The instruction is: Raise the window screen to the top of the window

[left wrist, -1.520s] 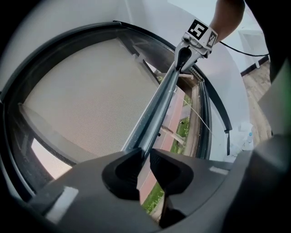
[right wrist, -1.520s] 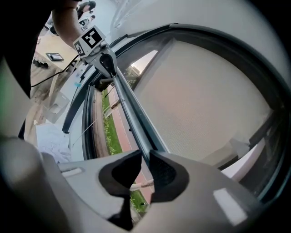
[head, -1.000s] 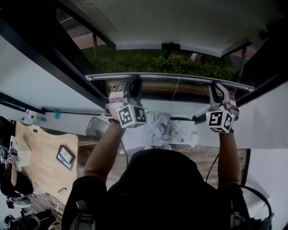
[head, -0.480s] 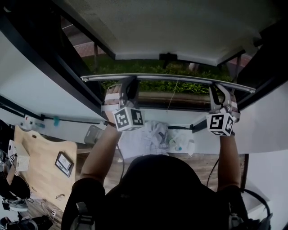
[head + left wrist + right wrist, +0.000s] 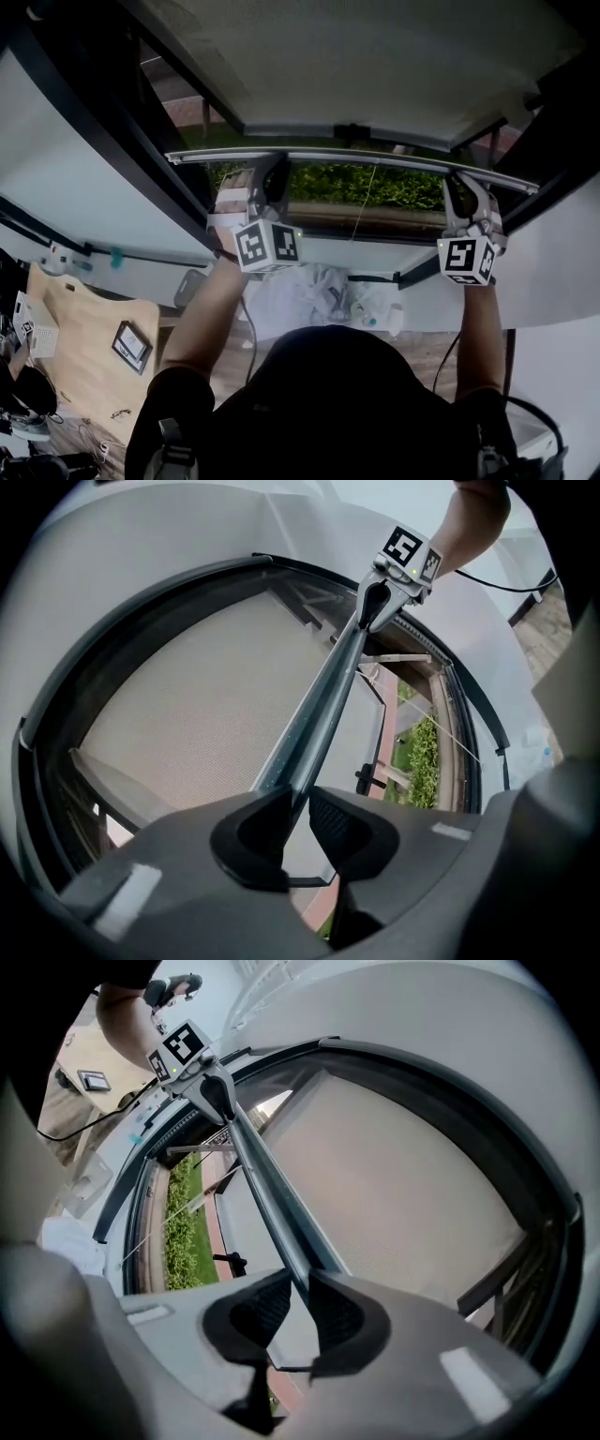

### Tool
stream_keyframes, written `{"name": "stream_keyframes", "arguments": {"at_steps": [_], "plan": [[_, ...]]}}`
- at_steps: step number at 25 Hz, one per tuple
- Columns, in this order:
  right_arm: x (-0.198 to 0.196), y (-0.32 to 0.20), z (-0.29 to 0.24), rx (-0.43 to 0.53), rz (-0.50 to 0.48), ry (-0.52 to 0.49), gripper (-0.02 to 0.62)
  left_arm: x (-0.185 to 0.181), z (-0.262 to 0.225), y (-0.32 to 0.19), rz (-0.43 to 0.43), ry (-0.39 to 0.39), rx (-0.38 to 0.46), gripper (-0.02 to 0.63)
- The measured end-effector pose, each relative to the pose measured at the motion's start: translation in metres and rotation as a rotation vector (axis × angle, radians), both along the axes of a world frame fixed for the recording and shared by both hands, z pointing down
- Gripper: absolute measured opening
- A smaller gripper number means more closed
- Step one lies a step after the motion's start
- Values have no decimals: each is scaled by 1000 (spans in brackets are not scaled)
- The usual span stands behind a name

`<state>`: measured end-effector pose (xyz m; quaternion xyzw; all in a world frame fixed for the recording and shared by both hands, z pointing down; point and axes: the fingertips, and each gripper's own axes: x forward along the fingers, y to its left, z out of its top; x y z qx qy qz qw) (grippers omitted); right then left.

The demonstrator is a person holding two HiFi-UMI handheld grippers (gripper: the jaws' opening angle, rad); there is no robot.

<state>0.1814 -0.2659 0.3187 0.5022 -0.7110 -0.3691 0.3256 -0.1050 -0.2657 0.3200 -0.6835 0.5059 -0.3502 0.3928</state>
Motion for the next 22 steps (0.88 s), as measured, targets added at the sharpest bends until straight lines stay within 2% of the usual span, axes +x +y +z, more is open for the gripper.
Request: {"name": "stream_keyframes", "arguments": {"at_steps": [4,10,19,22], "plan": [[-1,-1,-11,12,-4,-2,61,0,-10,-1,5,-28,16,58],[0,-1,-28,21,-1,-2,63,0,-28,0,8,-29,37,58],[-1,2,-31,-149,-65,62,57,2,-31,2,27,-56,-71,55],[0,2,-43,-171,-67,66,57,1,-42,2,34,-50,-86,55]]}}
